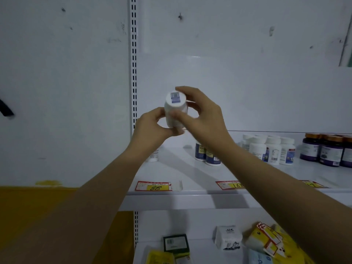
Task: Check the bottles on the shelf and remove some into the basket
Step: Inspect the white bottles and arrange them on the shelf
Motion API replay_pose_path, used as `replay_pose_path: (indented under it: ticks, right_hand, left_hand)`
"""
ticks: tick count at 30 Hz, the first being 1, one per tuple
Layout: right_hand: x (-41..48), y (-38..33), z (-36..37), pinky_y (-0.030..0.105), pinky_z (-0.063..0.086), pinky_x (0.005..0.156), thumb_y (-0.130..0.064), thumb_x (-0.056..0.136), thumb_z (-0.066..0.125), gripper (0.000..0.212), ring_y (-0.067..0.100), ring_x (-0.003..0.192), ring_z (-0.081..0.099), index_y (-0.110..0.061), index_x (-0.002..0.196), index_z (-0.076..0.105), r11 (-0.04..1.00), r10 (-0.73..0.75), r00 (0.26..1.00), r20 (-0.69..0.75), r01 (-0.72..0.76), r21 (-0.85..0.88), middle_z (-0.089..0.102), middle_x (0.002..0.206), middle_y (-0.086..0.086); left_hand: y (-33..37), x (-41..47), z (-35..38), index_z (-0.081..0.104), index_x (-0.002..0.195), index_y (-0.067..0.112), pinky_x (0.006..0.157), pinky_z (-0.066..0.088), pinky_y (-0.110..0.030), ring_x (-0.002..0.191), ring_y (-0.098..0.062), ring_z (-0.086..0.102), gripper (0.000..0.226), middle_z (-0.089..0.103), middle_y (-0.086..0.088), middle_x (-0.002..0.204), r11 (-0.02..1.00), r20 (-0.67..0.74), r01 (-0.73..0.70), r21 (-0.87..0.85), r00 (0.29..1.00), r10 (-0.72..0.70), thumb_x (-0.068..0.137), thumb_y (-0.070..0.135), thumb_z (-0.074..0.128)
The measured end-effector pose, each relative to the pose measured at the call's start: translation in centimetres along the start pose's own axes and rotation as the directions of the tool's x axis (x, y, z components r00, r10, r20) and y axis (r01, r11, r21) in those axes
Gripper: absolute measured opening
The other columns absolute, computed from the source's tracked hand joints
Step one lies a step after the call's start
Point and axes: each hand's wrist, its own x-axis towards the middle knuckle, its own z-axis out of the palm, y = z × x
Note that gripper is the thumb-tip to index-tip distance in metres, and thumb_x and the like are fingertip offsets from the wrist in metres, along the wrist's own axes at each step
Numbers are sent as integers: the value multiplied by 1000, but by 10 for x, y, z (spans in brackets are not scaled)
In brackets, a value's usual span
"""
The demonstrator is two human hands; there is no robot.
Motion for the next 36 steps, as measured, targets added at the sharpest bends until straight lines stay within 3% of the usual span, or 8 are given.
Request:
replay_pose_path:
  ticks: [3, 7, 11, 15, 18, 22, 27, 36]
  right_hand:
    - [35, -7, -13, 28, 53, 91, -19, 80, 73, 35, 14, 98, 67, -12, 114, 65, 936, 306, 949, 79, -315, 157, 70, 107, 2]
    - [65, -4, -21, 32, 58, 79, -30, 83, 71, 36, 22, 84, 67, -3, 104, 63, 668, 689, 665, 288, -737, 103, 68, 104, 14]
    - [63, 7, -22, 31, 54, 80, -33, 87, 65, 32, 23, 85, 64, -1, 91, 57, 524, 806, 463, 369, -848, -83, 64, 94, 11]
    - [56, 10, -19, 32, 56, 80, -24, 89, 63, 20, 23, 87, 66, -6, 97, 59, 629, 714, 583, 387, -778, 11, 65, 97, 10]
    - [50, 11, -14, 34, 53, 90, -37, 85, 67, 34, 20, 98, 65, -8, 103, 66, 805, 583, 737, 341, -580, -122, 69, 104, 5]
    - [46, 16, -2, 35, 53, 83, -45, 79, 71, 47, 21, 100, 62, -12, 111, 66, 872, 481, 838, 256, -429, -236, 66, 107, 4]
    - [50, 25, 7, 19, 45, 59, -26, 87, 64, 35, 17, 95, 55, -9, 118, 60, 870, 438, 865, 245, -340, -357, 60, 115, 6]
    - [46, 57, 40, 28, 39, 96, -12, 91, 52, 38, 27, 123, 48, 2, 127, 53, 817, 488, 788, 376, -262, -514, 53, 134, 13]
  left_hand:
    - [7, 3, -3, 67, 109, 18, 90, 44, -25, 98, -7, 63, 50, 70, 11, 100, 988, 143, 145, -56, 980, -136, 64, 33, 82]
    - [17, 1, 1, 62, 114, 11, 94, 49, -33, 93, -18, 70, 55, 73, -10, 94, 900, 345, 347, -265, 905, -248, 73, 48, 69]
    - [14, -5, 7, 62, 111, 11, 91, 52, -34, 90, -20, 70, 56, 73, -12, 90, 883, 415, 428, -193, 851, -322, 76, 55, 64]
    - [4, -6, 12, 63, 107, 14, 80, 52, -27, 83, -11, 64, 53, 69, 0, 90, 929, 239, 365, 67, 898, -370, 71, 51, 72]
    - [-1, -7, 15, 54, 98, 19, 60, 43, -21, 71, -6, 54, 49, 56, 7, 80, 916, 17, 260, 307, 960, -279, 68, 51, 76]
    - [-12, -8, 21, 48, 108, 16, 61, 42, -28, 83, -15, 57, 65, 58, 0, 97, 838, -133, 233, 494, 972, -192, 64, 54, 78]
    - [-29, -12, 8, 50, 114, 13, 73, 41, -29, 94, -16, 52, 60, 54, -3, 113, 847, 11, 164, 506, 981, -196, 73, 51, 72]
    - [-75, -34, -37, 40, 141, 16, 105, 30, -31, 132, -20, 38, 49, 40, -3, 146, 760, 163, 174, 626, 924, -345, 99, 40, 38]
